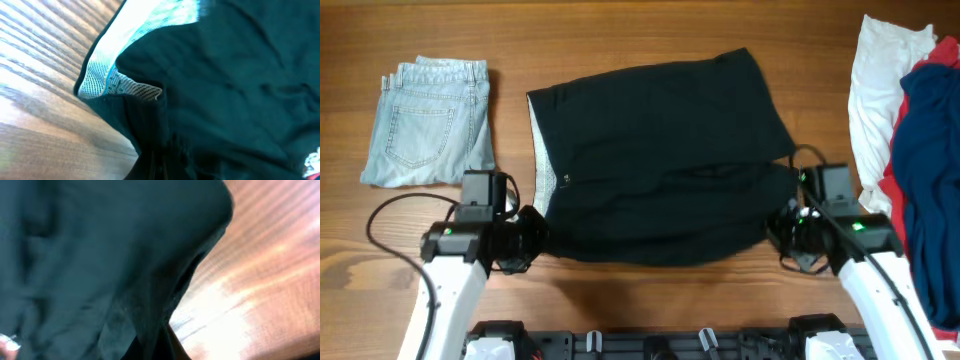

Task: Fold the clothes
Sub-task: 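Grasp the bottom edge with both grippers and fold it up to the top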

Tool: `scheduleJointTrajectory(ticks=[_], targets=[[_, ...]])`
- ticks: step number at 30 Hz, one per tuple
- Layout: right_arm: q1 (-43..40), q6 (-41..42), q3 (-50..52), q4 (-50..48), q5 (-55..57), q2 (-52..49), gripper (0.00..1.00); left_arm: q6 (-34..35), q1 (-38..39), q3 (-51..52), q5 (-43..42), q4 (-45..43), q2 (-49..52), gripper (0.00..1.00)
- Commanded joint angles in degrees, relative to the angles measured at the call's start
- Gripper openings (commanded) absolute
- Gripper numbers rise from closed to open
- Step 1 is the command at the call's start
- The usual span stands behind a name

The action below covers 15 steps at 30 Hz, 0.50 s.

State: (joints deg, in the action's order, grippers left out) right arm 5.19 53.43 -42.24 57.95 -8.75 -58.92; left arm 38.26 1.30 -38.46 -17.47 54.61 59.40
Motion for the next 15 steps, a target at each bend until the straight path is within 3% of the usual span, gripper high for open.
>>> scheduleJointTrajectory(ticks=[1,6,10,15], targets=[[0.2,-12.7,-8.0,3.0,4.5,-0.2,0.04,-2.1,-0.5,-5.5,1.7,1.6,-4.5,0.04],[0.2,-20.8,-15.5,2.3,8.7,-5.5,0.04,-2.1,-0.5,-10.5,6.5,-2.1,-5.0,0.04],[0.2,-28.0,-18.8,-4.3,9.2,-12.8,0.04,-1.8,-0.5,-10.6,8.9,-11.6,-4.9,0.04],[0.2,-29.7,-23.1,-14.2,9.5,-20.0,0.04,-1.9,-0.5,-10.6,15.1,-25.0,-2.6,0.04]])
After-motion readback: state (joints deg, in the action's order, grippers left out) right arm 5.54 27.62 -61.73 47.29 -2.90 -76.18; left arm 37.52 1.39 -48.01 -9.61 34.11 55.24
